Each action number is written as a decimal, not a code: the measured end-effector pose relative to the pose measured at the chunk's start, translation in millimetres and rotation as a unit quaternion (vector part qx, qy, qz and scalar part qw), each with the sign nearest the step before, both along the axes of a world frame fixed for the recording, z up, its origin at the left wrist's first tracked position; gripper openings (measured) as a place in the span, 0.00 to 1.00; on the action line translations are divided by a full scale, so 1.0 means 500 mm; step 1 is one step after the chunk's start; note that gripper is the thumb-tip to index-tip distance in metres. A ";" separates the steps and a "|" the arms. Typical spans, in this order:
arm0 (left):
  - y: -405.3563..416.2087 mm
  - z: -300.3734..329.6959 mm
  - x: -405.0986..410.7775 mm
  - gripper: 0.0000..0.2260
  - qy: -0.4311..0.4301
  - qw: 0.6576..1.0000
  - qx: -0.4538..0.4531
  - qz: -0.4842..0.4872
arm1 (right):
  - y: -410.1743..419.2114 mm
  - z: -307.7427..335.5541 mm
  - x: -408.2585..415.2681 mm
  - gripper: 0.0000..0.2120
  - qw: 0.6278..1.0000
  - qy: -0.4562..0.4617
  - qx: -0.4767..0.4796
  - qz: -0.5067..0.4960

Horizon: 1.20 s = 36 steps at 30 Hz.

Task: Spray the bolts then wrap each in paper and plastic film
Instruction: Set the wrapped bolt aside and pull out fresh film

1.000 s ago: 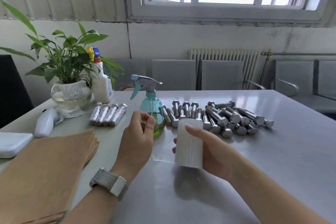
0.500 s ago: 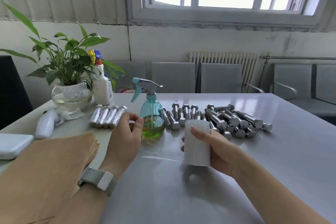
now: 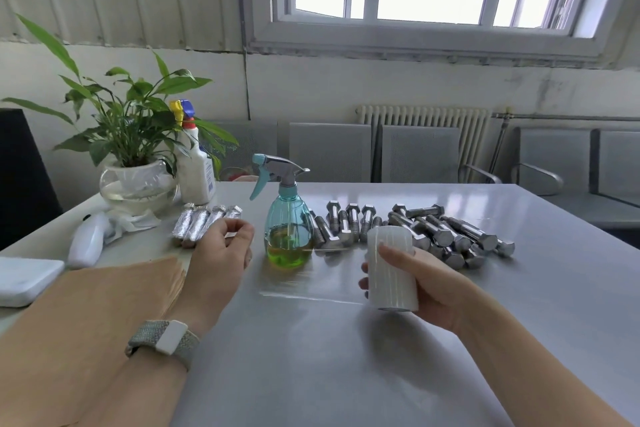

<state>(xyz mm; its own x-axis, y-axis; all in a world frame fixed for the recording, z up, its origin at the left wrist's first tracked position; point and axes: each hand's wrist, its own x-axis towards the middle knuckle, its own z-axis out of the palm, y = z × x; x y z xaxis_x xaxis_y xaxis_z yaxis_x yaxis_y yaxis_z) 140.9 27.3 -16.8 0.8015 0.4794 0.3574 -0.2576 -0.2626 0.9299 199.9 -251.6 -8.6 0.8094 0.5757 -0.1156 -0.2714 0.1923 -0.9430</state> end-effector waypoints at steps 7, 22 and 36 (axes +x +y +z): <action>0.021 0.012 -0.002 0.05 0.000 0.998 -0.053 0.019 | -0.035 0.020 0.006 0.35 0.998 0.037 -0.004 0.049; 0.071 0.035 -0.025 0.06 0.112 0.957 0.232 0.132 | -0.069 0.041 0.009 0.27 0.997 0.049 -0.029 0.051; 0.067 -0.005 -0.104 0.06 0.184 0.879 0.418 0.140 | -0.142 0.025 -0.044 0.37 0.996 0.029 -0.087 -0.009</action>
